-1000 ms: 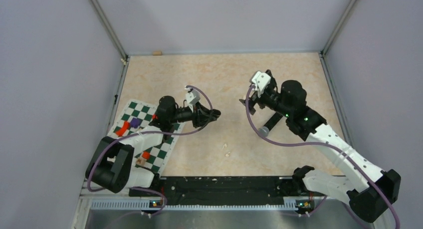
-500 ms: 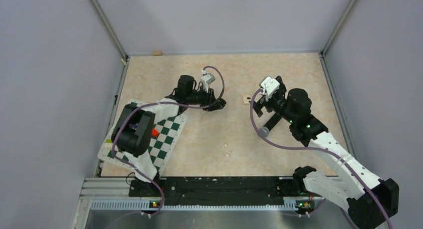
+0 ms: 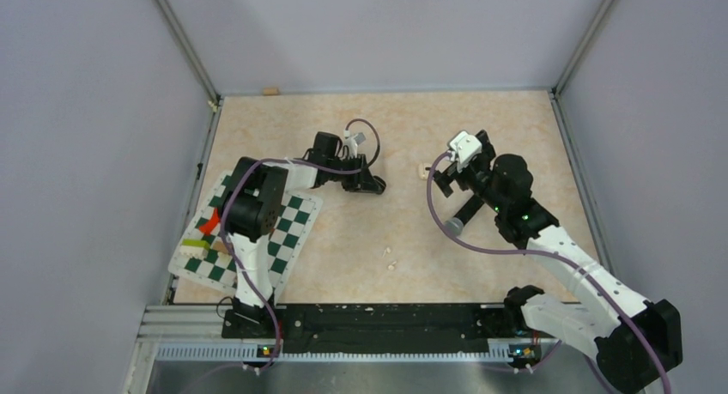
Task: Insert the wireless bluetooth earbuds into the charging case
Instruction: Place the charging case at the center of the board.
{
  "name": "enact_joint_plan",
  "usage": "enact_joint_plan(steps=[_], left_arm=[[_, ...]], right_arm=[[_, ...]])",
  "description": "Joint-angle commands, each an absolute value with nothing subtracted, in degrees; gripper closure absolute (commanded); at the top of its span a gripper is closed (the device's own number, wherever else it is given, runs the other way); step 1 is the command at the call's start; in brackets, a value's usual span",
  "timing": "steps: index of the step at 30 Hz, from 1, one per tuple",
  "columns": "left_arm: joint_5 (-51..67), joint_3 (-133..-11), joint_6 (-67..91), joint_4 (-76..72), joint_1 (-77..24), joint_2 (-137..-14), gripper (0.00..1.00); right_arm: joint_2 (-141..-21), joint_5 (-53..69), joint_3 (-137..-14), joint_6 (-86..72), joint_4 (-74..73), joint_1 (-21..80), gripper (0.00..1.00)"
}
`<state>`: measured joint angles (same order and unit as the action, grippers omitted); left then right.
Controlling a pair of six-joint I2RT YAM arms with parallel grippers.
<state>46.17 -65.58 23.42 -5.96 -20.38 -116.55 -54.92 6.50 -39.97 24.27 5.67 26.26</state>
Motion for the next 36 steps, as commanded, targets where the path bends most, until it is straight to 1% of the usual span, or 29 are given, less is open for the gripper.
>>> enact_joint_plan(steps=[1,5,7,8,9,11,12,13,14,19,24,26,29,32,36], left_arm=[[46.8,-68.4,26.6,-6.0,-20.5,-118.2,0.79],[45.2,-68.6,26.8,-4.9,-20.5,-118.4,0.71],[44.5,-68.2,27.0,-5.0,-20.4,-117.9,0.64],[44.3,-68.0,27.2,-5.0,-20.3,-117.5,0.59],[44.0,-67.6,27.5,-5.2,-20.4,-117.1,0.5],[43.3,-66.4,28.1,-6.0,-20.4,-115.7,0.29],[42.9,-65.6,28.3,-6.5,-20.4,-114.8,0.13],[42.3,-64.7,28.3,-7.0,-20.4,-113.6,0.03],[41.6,-63.9,28.1,-7.3,-20.4,-112.6,0.01],[38.7,-61.0,24.7,-7.2,-19.2,-105.9,0.01],[37.7,-61.6,16.4,-2.8,-14.7,-97.5,0.01],[39.1,-62.5,11.7,-0.4,-12.1,-93.6,0.01],[42.0,-65.1,2.3,8.1,-8.5,-88.5,0.01],[42.5,-66.8,-6.1,17.5,-6.1,-84.3,0.01],[41.7,-61.1,-10.0,18.4,-4.8,-77.4,0.01]], right_arm=[[-54.1,5.0,-39.4,25.2,10.4,25.7,0.01],[-54.0,4.9,-39.4,25.2,10.5,25.6,0.01],[-53.9,4.7,-39.3,25.1,10.5,25.6,0.01],[-53.9,4.7,-39.3,25.2,10.6,25.7,0.01],[-54.0,4.5,-39.3,25.3,10.7,25.7,0.01],[-54.2,4.2,-39.4,25.3,10.7,25.6,0.01],[-54.4,3.8,-39.5,25.1,10.7,25.6,0.01],[-54.8,3.2,-39.7,24.9,10.7,25.6,0.01],[-55.2,2.5,-39.9,24.4,10.7,25.6,0.01],[-59.0,-0.9,-41.9,22.2,9.9,25.3,0.01],[-64.8,-4.2,-47.6,19.4,6.6,25.2,0.01],[-69.5,-4.6,-51.7,18.4,3.3,25.2,0.01],[-77.0,-4.5,-59.2,18.8,-1.4,25.1,0.01],[-86.7,-9.9,-68.1,19.2,-4.9,24.7,0.01],[-99.8,-18.5,-77.9,19.7,-6.6,23.0,0.01]])
